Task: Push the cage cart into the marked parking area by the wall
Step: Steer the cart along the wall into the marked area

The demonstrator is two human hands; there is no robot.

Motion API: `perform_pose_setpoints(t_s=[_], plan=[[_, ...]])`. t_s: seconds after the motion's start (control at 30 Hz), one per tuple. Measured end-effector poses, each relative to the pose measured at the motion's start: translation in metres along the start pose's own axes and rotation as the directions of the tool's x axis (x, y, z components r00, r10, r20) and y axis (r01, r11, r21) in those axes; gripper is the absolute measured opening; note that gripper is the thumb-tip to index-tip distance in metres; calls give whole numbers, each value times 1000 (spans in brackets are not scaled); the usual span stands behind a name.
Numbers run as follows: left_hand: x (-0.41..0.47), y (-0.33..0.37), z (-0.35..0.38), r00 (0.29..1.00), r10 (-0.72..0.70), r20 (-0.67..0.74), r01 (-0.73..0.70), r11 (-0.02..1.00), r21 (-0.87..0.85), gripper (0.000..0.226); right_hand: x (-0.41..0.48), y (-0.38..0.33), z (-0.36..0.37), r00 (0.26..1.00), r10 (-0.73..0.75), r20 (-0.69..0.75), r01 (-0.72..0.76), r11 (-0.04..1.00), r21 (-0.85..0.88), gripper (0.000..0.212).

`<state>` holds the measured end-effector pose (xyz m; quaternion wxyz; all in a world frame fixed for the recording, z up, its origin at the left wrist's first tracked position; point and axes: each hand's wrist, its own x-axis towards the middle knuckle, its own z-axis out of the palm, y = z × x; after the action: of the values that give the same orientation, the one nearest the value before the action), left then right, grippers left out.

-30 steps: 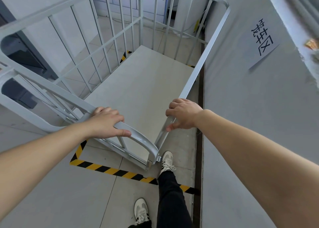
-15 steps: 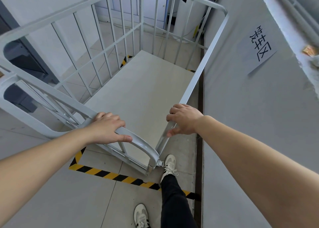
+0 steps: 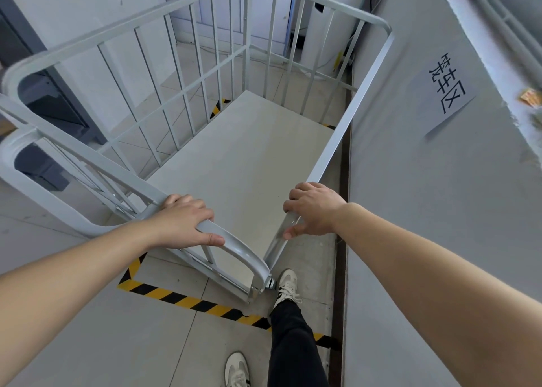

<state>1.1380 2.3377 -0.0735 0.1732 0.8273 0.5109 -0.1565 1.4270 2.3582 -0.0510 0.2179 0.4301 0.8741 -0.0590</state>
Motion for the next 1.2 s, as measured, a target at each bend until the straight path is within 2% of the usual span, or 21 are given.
perform_pose_setpoints(t_s=[0.2,0.43,0.67,0.93,1.2], plan=[[2,3,-2,1000,-3,-2,3,1000,4,125,0,6,-2,999,-43,11,43,997,-67,83],[3,3,-3,1000,4,-2,-4,1000,6,117,8,8,-11,992,-109,67,116,986,-117,75],[4,5,-2,999,21,-33,-21,1000,9,109,11,14,-6,987,-145,71,152,984,-93,73],[6,5,-4,1000,14,-23,-14,1000,0,113,12,21,1,984,-175,-17,174,984,-46,71],[4,4,-4,1000,19,6,-19,1000,9,113,11,17,-4,988,-151,34,152,988,-25,73]])
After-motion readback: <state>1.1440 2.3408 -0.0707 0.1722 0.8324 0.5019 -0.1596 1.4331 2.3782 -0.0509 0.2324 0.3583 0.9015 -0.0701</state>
